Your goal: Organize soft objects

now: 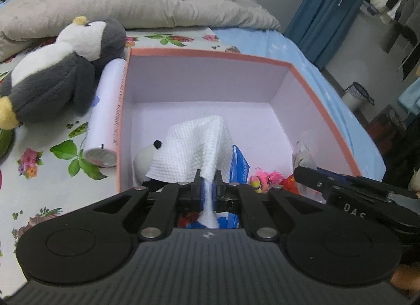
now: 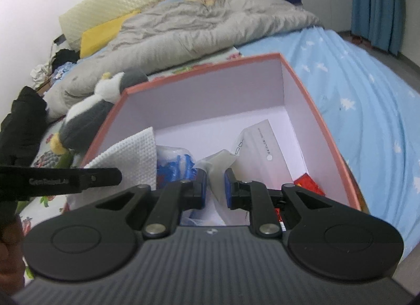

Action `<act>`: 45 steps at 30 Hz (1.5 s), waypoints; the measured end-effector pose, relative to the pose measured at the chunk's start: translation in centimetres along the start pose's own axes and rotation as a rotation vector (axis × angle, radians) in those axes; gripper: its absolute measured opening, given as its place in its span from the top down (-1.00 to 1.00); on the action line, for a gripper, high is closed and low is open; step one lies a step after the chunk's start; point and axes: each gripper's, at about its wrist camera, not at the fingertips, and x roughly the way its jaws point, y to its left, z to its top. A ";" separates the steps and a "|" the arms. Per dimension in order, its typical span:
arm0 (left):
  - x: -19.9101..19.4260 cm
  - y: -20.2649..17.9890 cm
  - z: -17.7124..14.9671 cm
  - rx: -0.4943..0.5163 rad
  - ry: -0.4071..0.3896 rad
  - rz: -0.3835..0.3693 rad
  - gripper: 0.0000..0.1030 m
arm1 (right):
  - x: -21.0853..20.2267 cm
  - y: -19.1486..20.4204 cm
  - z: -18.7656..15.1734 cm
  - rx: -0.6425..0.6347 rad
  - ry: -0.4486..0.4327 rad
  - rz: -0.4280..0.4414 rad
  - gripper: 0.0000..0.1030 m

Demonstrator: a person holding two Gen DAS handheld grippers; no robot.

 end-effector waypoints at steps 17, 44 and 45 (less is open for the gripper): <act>-5.1 0.1 -0.2 -0.001 -0.082 -0.012 -0.12 | -2.7 0.5 0.2 0.029 -0.035 0.005 -0.08; -28.3 0.3 -9.3 0.024 -0.343 -0.091 -0.12 | -21.7 9.4 -3.6 -0.086 -0.320 -0.007 -0.08; -28.8 0.4 -9.8 0.020 -0.346 -0.100 -0.12 | -22.1 9.7 -3.9 -0.094 -0.323 -0.011 -0.08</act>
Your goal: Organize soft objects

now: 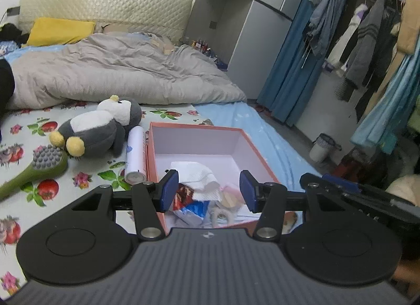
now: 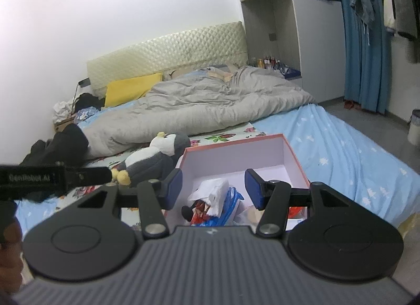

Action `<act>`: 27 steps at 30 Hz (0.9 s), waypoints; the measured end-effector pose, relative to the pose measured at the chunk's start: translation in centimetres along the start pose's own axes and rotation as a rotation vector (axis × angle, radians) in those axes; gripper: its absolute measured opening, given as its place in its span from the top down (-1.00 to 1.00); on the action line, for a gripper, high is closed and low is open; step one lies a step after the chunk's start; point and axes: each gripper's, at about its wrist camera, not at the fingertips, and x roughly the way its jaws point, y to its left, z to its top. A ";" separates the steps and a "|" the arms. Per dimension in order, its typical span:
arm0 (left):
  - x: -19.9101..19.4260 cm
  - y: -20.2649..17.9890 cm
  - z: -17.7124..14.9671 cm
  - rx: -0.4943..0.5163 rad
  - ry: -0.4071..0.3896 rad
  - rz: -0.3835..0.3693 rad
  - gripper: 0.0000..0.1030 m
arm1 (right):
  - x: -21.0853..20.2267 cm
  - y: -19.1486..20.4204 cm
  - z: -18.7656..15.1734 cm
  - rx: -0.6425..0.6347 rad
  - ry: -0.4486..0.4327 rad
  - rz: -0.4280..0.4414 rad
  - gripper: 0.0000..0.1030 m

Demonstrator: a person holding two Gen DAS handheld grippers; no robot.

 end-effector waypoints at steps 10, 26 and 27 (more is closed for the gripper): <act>-3.9 -1.0 -3.6 0.017 -0.007 0.011 -0.12 | -3.7 0.9 -2.4 0.014 0.021 0.012 -0.08; -2.9 -2.3 -6.7 0.031 0.053 0.042 -0.12 | -4.1 -0.6 -6.0 0.046 0.145 -0.004 -0.08; -2.7 -2.4 -6.7 0.034 0.057 0.041 -0.12 | -4.0 -0.8 -6.0 0.047 0.146 -0.011 -0.08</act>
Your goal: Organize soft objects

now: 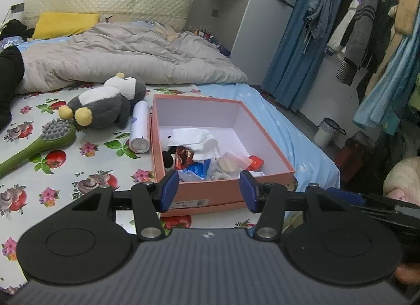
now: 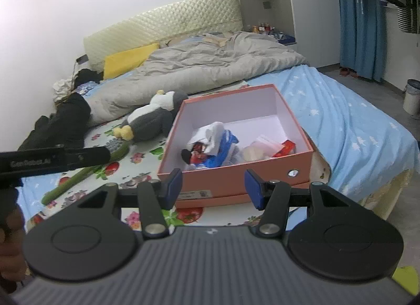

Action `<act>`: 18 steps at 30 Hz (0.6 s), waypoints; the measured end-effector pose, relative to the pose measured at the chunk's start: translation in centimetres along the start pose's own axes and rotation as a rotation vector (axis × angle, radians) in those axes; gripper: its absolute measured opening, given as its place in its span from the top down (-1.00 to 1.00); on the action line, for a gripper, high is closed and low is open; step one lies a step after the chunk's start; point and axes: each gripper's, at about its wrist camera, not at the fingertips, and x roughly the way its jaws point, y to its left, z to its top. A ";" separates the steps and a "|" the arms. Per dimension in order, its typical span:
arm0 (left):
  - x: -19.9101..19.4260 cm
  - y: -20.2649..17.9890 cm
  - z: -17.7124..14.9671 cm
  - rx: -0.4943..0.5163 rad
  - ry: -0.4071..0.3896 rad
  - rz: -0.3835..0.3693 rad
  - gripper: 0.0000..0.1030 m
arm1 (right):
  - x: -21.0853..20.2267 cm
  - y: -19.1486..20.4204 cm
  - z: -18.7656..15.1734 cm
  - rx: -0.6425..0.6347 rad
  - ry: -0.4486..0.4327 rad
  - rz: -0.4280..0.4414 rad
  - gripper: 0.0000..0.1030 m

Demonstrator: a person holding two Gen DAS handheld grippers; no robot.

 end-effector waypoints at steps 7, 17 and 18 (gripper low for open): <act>1.1 -0.2 0.5 0.002 0.016 -0.003 -0.12 | 0.3 -0.4 0.4 0.003 -0.007 -0.015 -0.08; 1.9 0.9 1.3 -0.010 0.020 0.042 -0.91 | 0.8 -0.9 1.3 -0.001 -0.008 -0.026 -0.97; 2.0 1.0 1.3 -0.009 0.020 0.045 -0.94 | 0.8 -0.9 1.3 -0.004 -0.013 -0.031 -1.00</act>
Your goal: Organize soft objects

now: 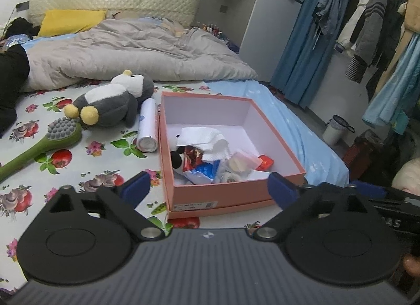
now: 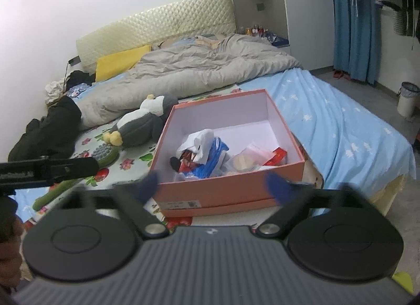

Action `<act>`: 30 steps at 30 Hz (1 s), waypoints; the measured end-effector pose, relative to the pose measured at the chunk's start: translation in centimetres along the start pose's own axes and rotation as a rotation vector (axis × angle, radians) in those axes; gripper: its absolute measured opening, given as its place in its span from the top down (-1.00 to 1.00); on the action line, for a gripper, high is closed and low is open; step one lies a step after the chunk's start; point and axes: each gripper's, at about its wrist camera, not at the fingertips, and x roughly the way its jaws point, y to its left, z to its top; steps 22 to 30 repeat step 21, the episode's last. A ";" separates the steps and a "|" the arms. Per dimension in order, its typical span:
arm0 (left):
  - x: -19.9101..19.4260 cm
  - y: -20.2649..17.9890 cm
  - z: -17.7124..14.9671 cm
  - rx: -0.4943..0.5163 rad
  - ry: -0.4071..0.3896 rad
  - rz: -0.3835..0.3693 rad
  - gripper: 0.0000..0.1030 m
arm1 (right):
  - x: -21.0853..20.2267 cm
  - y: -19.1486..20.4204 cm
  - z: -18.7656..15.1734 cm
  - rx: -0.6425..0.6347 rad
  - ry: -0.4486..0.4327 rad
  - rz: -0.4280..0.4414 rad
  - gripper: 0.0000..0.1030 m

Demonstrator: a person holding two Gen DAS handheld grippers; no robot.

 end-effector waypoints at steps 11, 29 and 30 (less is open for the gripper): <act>0.6 0.8 0.0 -0.015 0.031 0.038 -0.99 | 0.7 0.5 0.0 -0.001 0.026 -0.007 -1.00; 1.2 0.8 -0.2 -0.005 0.032 0.035 -1.00 | 1.1 0.7 0.1 -0.005 0.037 -0.016 -1.00; 1.2 0.8 -0.2 -0.005 0.032 0.035 -1.00 | 1.1 0.7 0.1 -0.005 0.037 -0.016 -1.00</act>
